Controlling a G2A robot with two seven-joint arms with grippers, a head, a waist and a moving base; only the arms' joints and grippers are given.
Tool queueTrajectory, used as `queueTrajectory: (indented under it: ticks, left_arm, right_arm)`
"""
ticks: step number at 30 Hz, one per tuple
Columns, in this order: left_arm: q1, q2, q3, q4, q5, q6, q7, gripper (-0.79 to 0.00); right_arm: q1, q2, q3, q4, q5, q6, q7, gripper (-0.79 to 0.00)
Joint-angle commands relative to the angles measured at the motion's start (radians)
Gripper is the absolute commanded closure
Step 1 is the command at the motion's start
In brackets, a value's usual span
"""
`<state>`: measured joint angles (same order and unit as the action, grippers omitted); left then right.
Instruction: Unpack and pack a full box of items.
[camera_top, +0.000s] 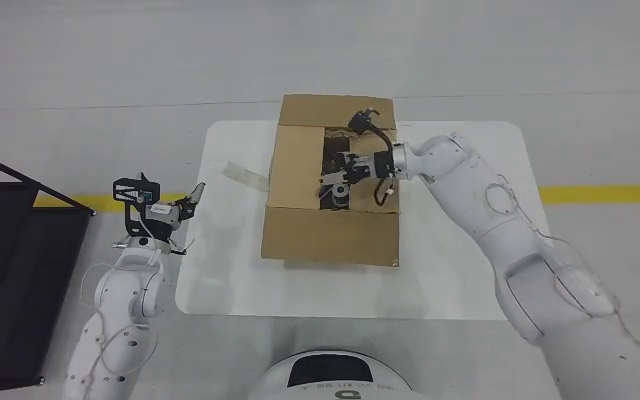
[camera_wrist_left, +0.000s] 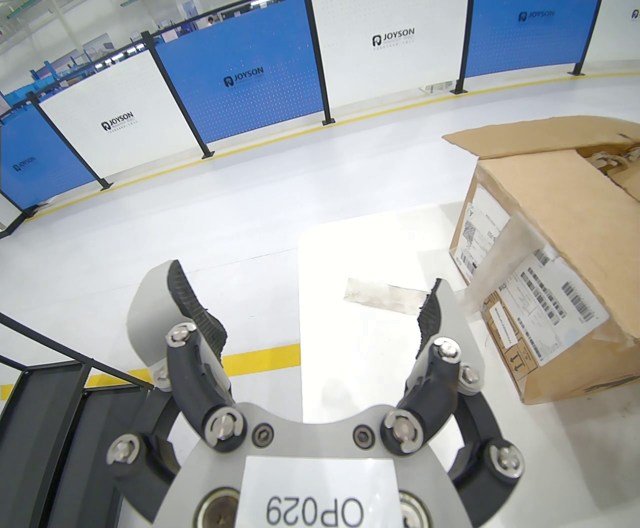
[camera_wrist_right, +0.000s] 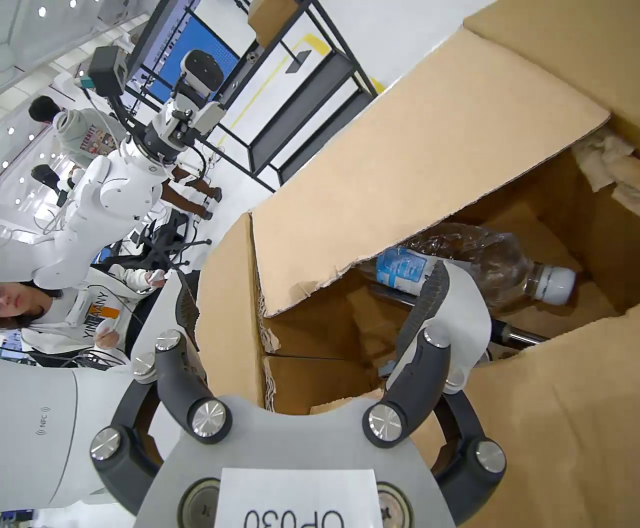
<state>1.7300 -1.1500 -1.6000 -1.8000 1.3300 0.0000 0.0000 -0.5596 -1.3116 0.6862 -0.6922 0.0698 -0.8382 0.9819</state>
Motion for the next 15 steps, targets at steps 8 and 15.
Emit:
queueTrajectory:
  ticks: [8,15]
  left_arm:
    - [0.0,0.0,0.0,0.0,0.0,0.0,0.0,-0.785]
    - [0.0,0.0,0.0,0.0,0.0,0.0,0.0,-0.785]
  right_arm:
    - [0.07,-0.102,-0.158,0.09,0.201,0.058,0.058,-0.785]
    - [0.09,-0.118,-0.22,0.085,0.378,0.058,0.058,-0.785]
